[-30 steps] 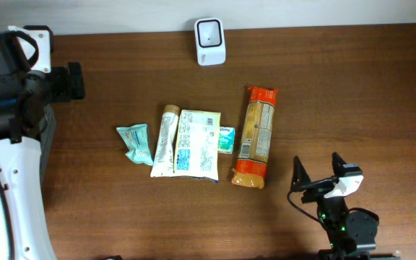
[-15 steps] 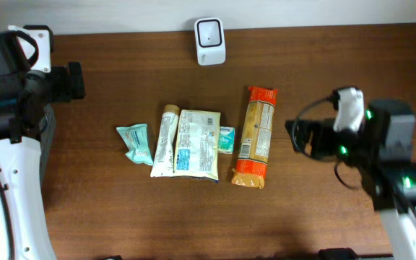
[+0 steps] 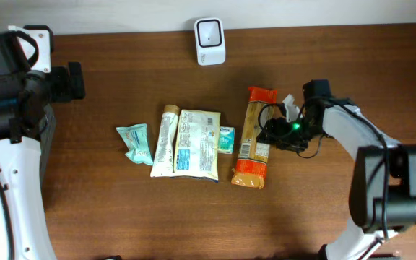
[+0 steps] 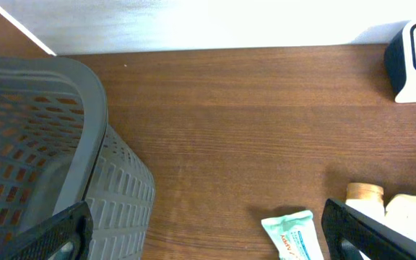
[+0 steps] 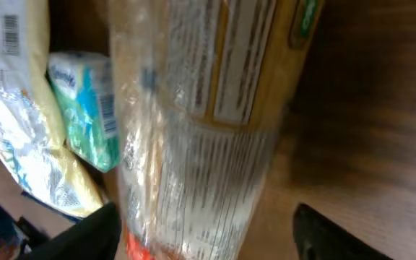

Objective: Scan the item barcode
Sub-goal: 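Reach the right gripper to the spaghetti pack and grasp it, then lift the spaghetti pack with the right gripper up to the white scanner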

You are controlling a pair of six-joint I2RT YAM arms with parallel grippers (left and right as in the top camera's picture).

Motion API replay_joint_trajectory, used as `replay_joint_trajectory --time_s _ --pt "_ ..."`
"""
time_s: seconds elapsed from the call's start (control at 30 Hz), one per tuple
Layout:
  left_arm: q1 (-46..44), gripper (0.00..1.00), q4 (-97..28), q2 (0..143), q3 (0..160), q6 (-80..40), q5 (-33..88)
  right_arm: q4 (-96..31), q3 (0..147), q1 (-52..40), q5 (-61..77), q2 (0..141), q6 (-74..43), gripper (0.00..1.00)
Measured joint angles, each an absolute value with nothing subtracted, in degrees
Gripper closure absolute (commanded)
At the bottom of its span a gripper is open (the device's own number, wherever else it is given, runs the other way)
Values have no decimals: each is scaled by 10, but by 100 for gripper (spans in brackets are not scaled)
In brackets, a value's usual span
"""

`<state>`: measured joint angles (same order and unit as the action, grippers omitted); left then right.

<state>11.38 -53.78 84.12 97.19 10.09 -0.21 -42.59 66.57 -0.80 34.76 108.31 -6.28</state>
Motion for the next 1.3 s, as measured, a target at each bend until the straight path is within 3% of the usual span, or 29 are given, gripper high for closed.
replay_joint_trajectory --time_s 0.2,0.33,0.43,0.73,1.03,1.1,1.3 --pt "114 1 -538 841 972 101 -2 -345 666 -12 373 1122 -69 45" --pt "114 1 -538 841 972 101 -2 -337 670 -22 382 1138 -76 68" --pt "114 1 -538 841 972 101 -2 -330 674 -27 405 1149 -82 96" --pt "114 1 -538 841 972 101 -2 -378 690 -34 426 1127 -87 96" --pt "114 1 -538 841 972 101 -2 -663 835 -88 117 980 -136 96" --pt "114 1 -538 841 972 101 -2 -663 835 -123 72 982 -146 96" --pt "114 1 -540 841 972 101 -2 -501 835 -139 103 988 -160 96"
